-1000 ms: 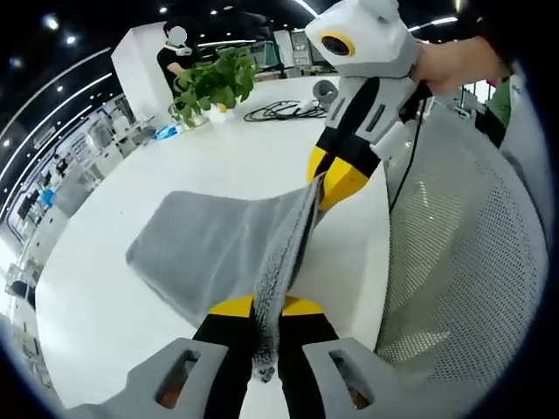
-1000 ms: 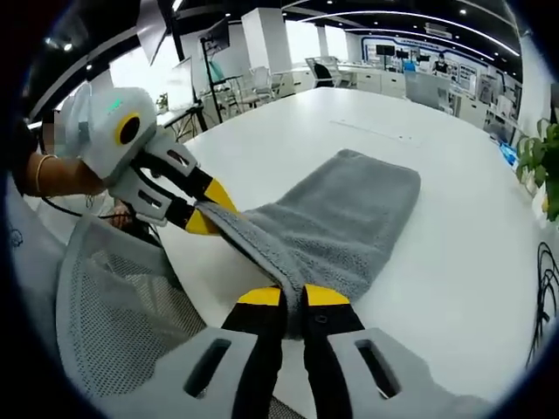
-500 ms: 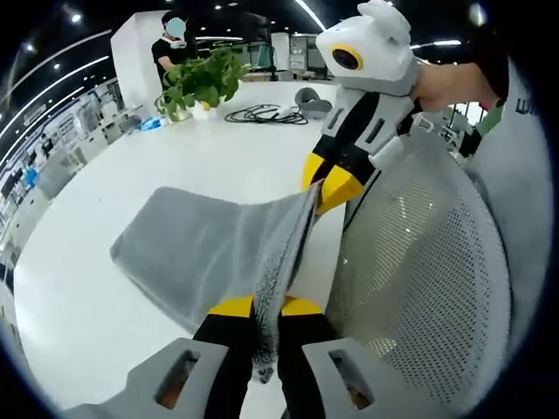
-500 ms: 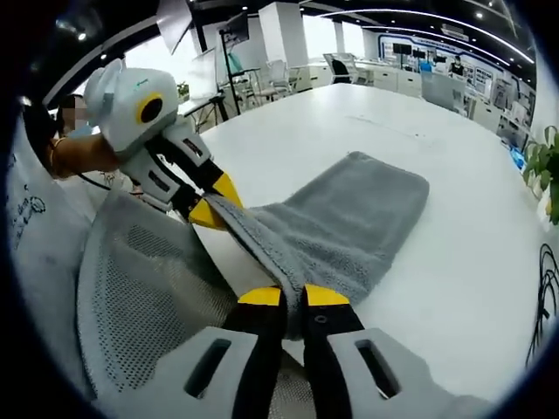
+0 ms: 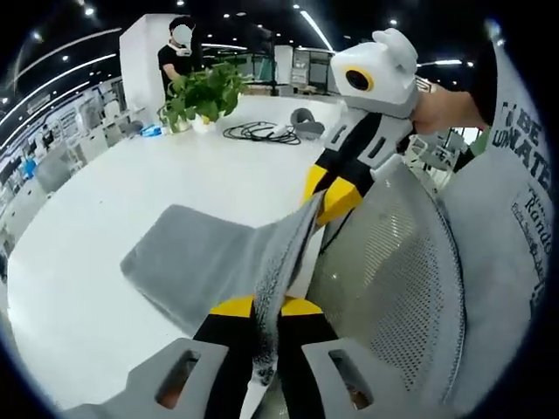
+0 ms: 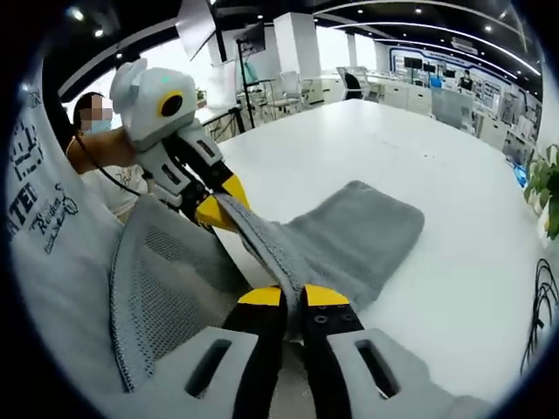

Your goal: Fold the towel on the table until its edges align and the towel forms a compact rectangular stack.

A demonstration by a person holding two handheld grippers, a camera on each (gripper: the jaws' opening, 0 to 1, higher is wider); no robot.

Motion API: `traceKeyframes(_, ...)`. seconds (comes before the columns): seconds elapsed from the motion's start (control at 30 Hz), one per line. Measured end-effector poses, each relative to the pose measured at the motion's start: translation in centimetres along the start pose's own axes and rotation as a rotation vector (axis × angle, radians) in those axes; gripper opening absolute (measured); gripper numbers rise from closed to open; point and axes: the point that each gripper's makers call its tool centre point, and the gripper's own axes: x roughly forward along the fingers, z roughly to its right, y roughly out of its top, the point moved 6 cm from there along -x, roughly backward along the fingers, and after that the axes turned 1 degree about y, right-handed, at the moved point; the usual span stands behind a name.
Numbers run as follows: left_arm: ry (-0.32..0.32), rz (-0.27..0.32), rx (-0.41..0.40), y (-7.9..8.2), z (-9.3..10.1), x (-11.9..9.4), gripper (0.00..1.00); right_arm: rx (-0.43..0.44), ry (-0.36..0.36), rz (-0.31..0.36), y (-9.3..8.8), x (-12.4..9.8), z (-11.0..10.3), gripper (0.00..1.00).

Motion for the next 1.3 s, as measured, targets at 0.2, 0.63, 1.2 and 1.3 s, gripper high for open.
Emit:
traceKeyframes(0.2, 0.042, 0.026, 0.045, 1.7, -1.0, -1.0, 0.08, -0.009, -0.002, 0.071, 1.3, -0.5, 0.4, 0.04)
traceKeyframes(0.63, 0.034, 0.074, 0.039, 3.7, -3.6, -1.2, 0.08, 0.013, -0.009, 0.12, 4.3, -0.9, 2.7, 0.04)
traceKeyframes(1.2, 0.0, 0.131, -0.018, 5.4, -7.3, -0.1, 0.08, 0.128, 0.014, 0.153, 6.9, 0.2, 5.8, 0.04)
traceKeyframes(1.3, -0.005, 0.126, -0.025, 5.6, -7.9, 0.4, 0.07, 0.136, 0.01, 0.153, 7.2, 0.7, 6.4, 0.04)
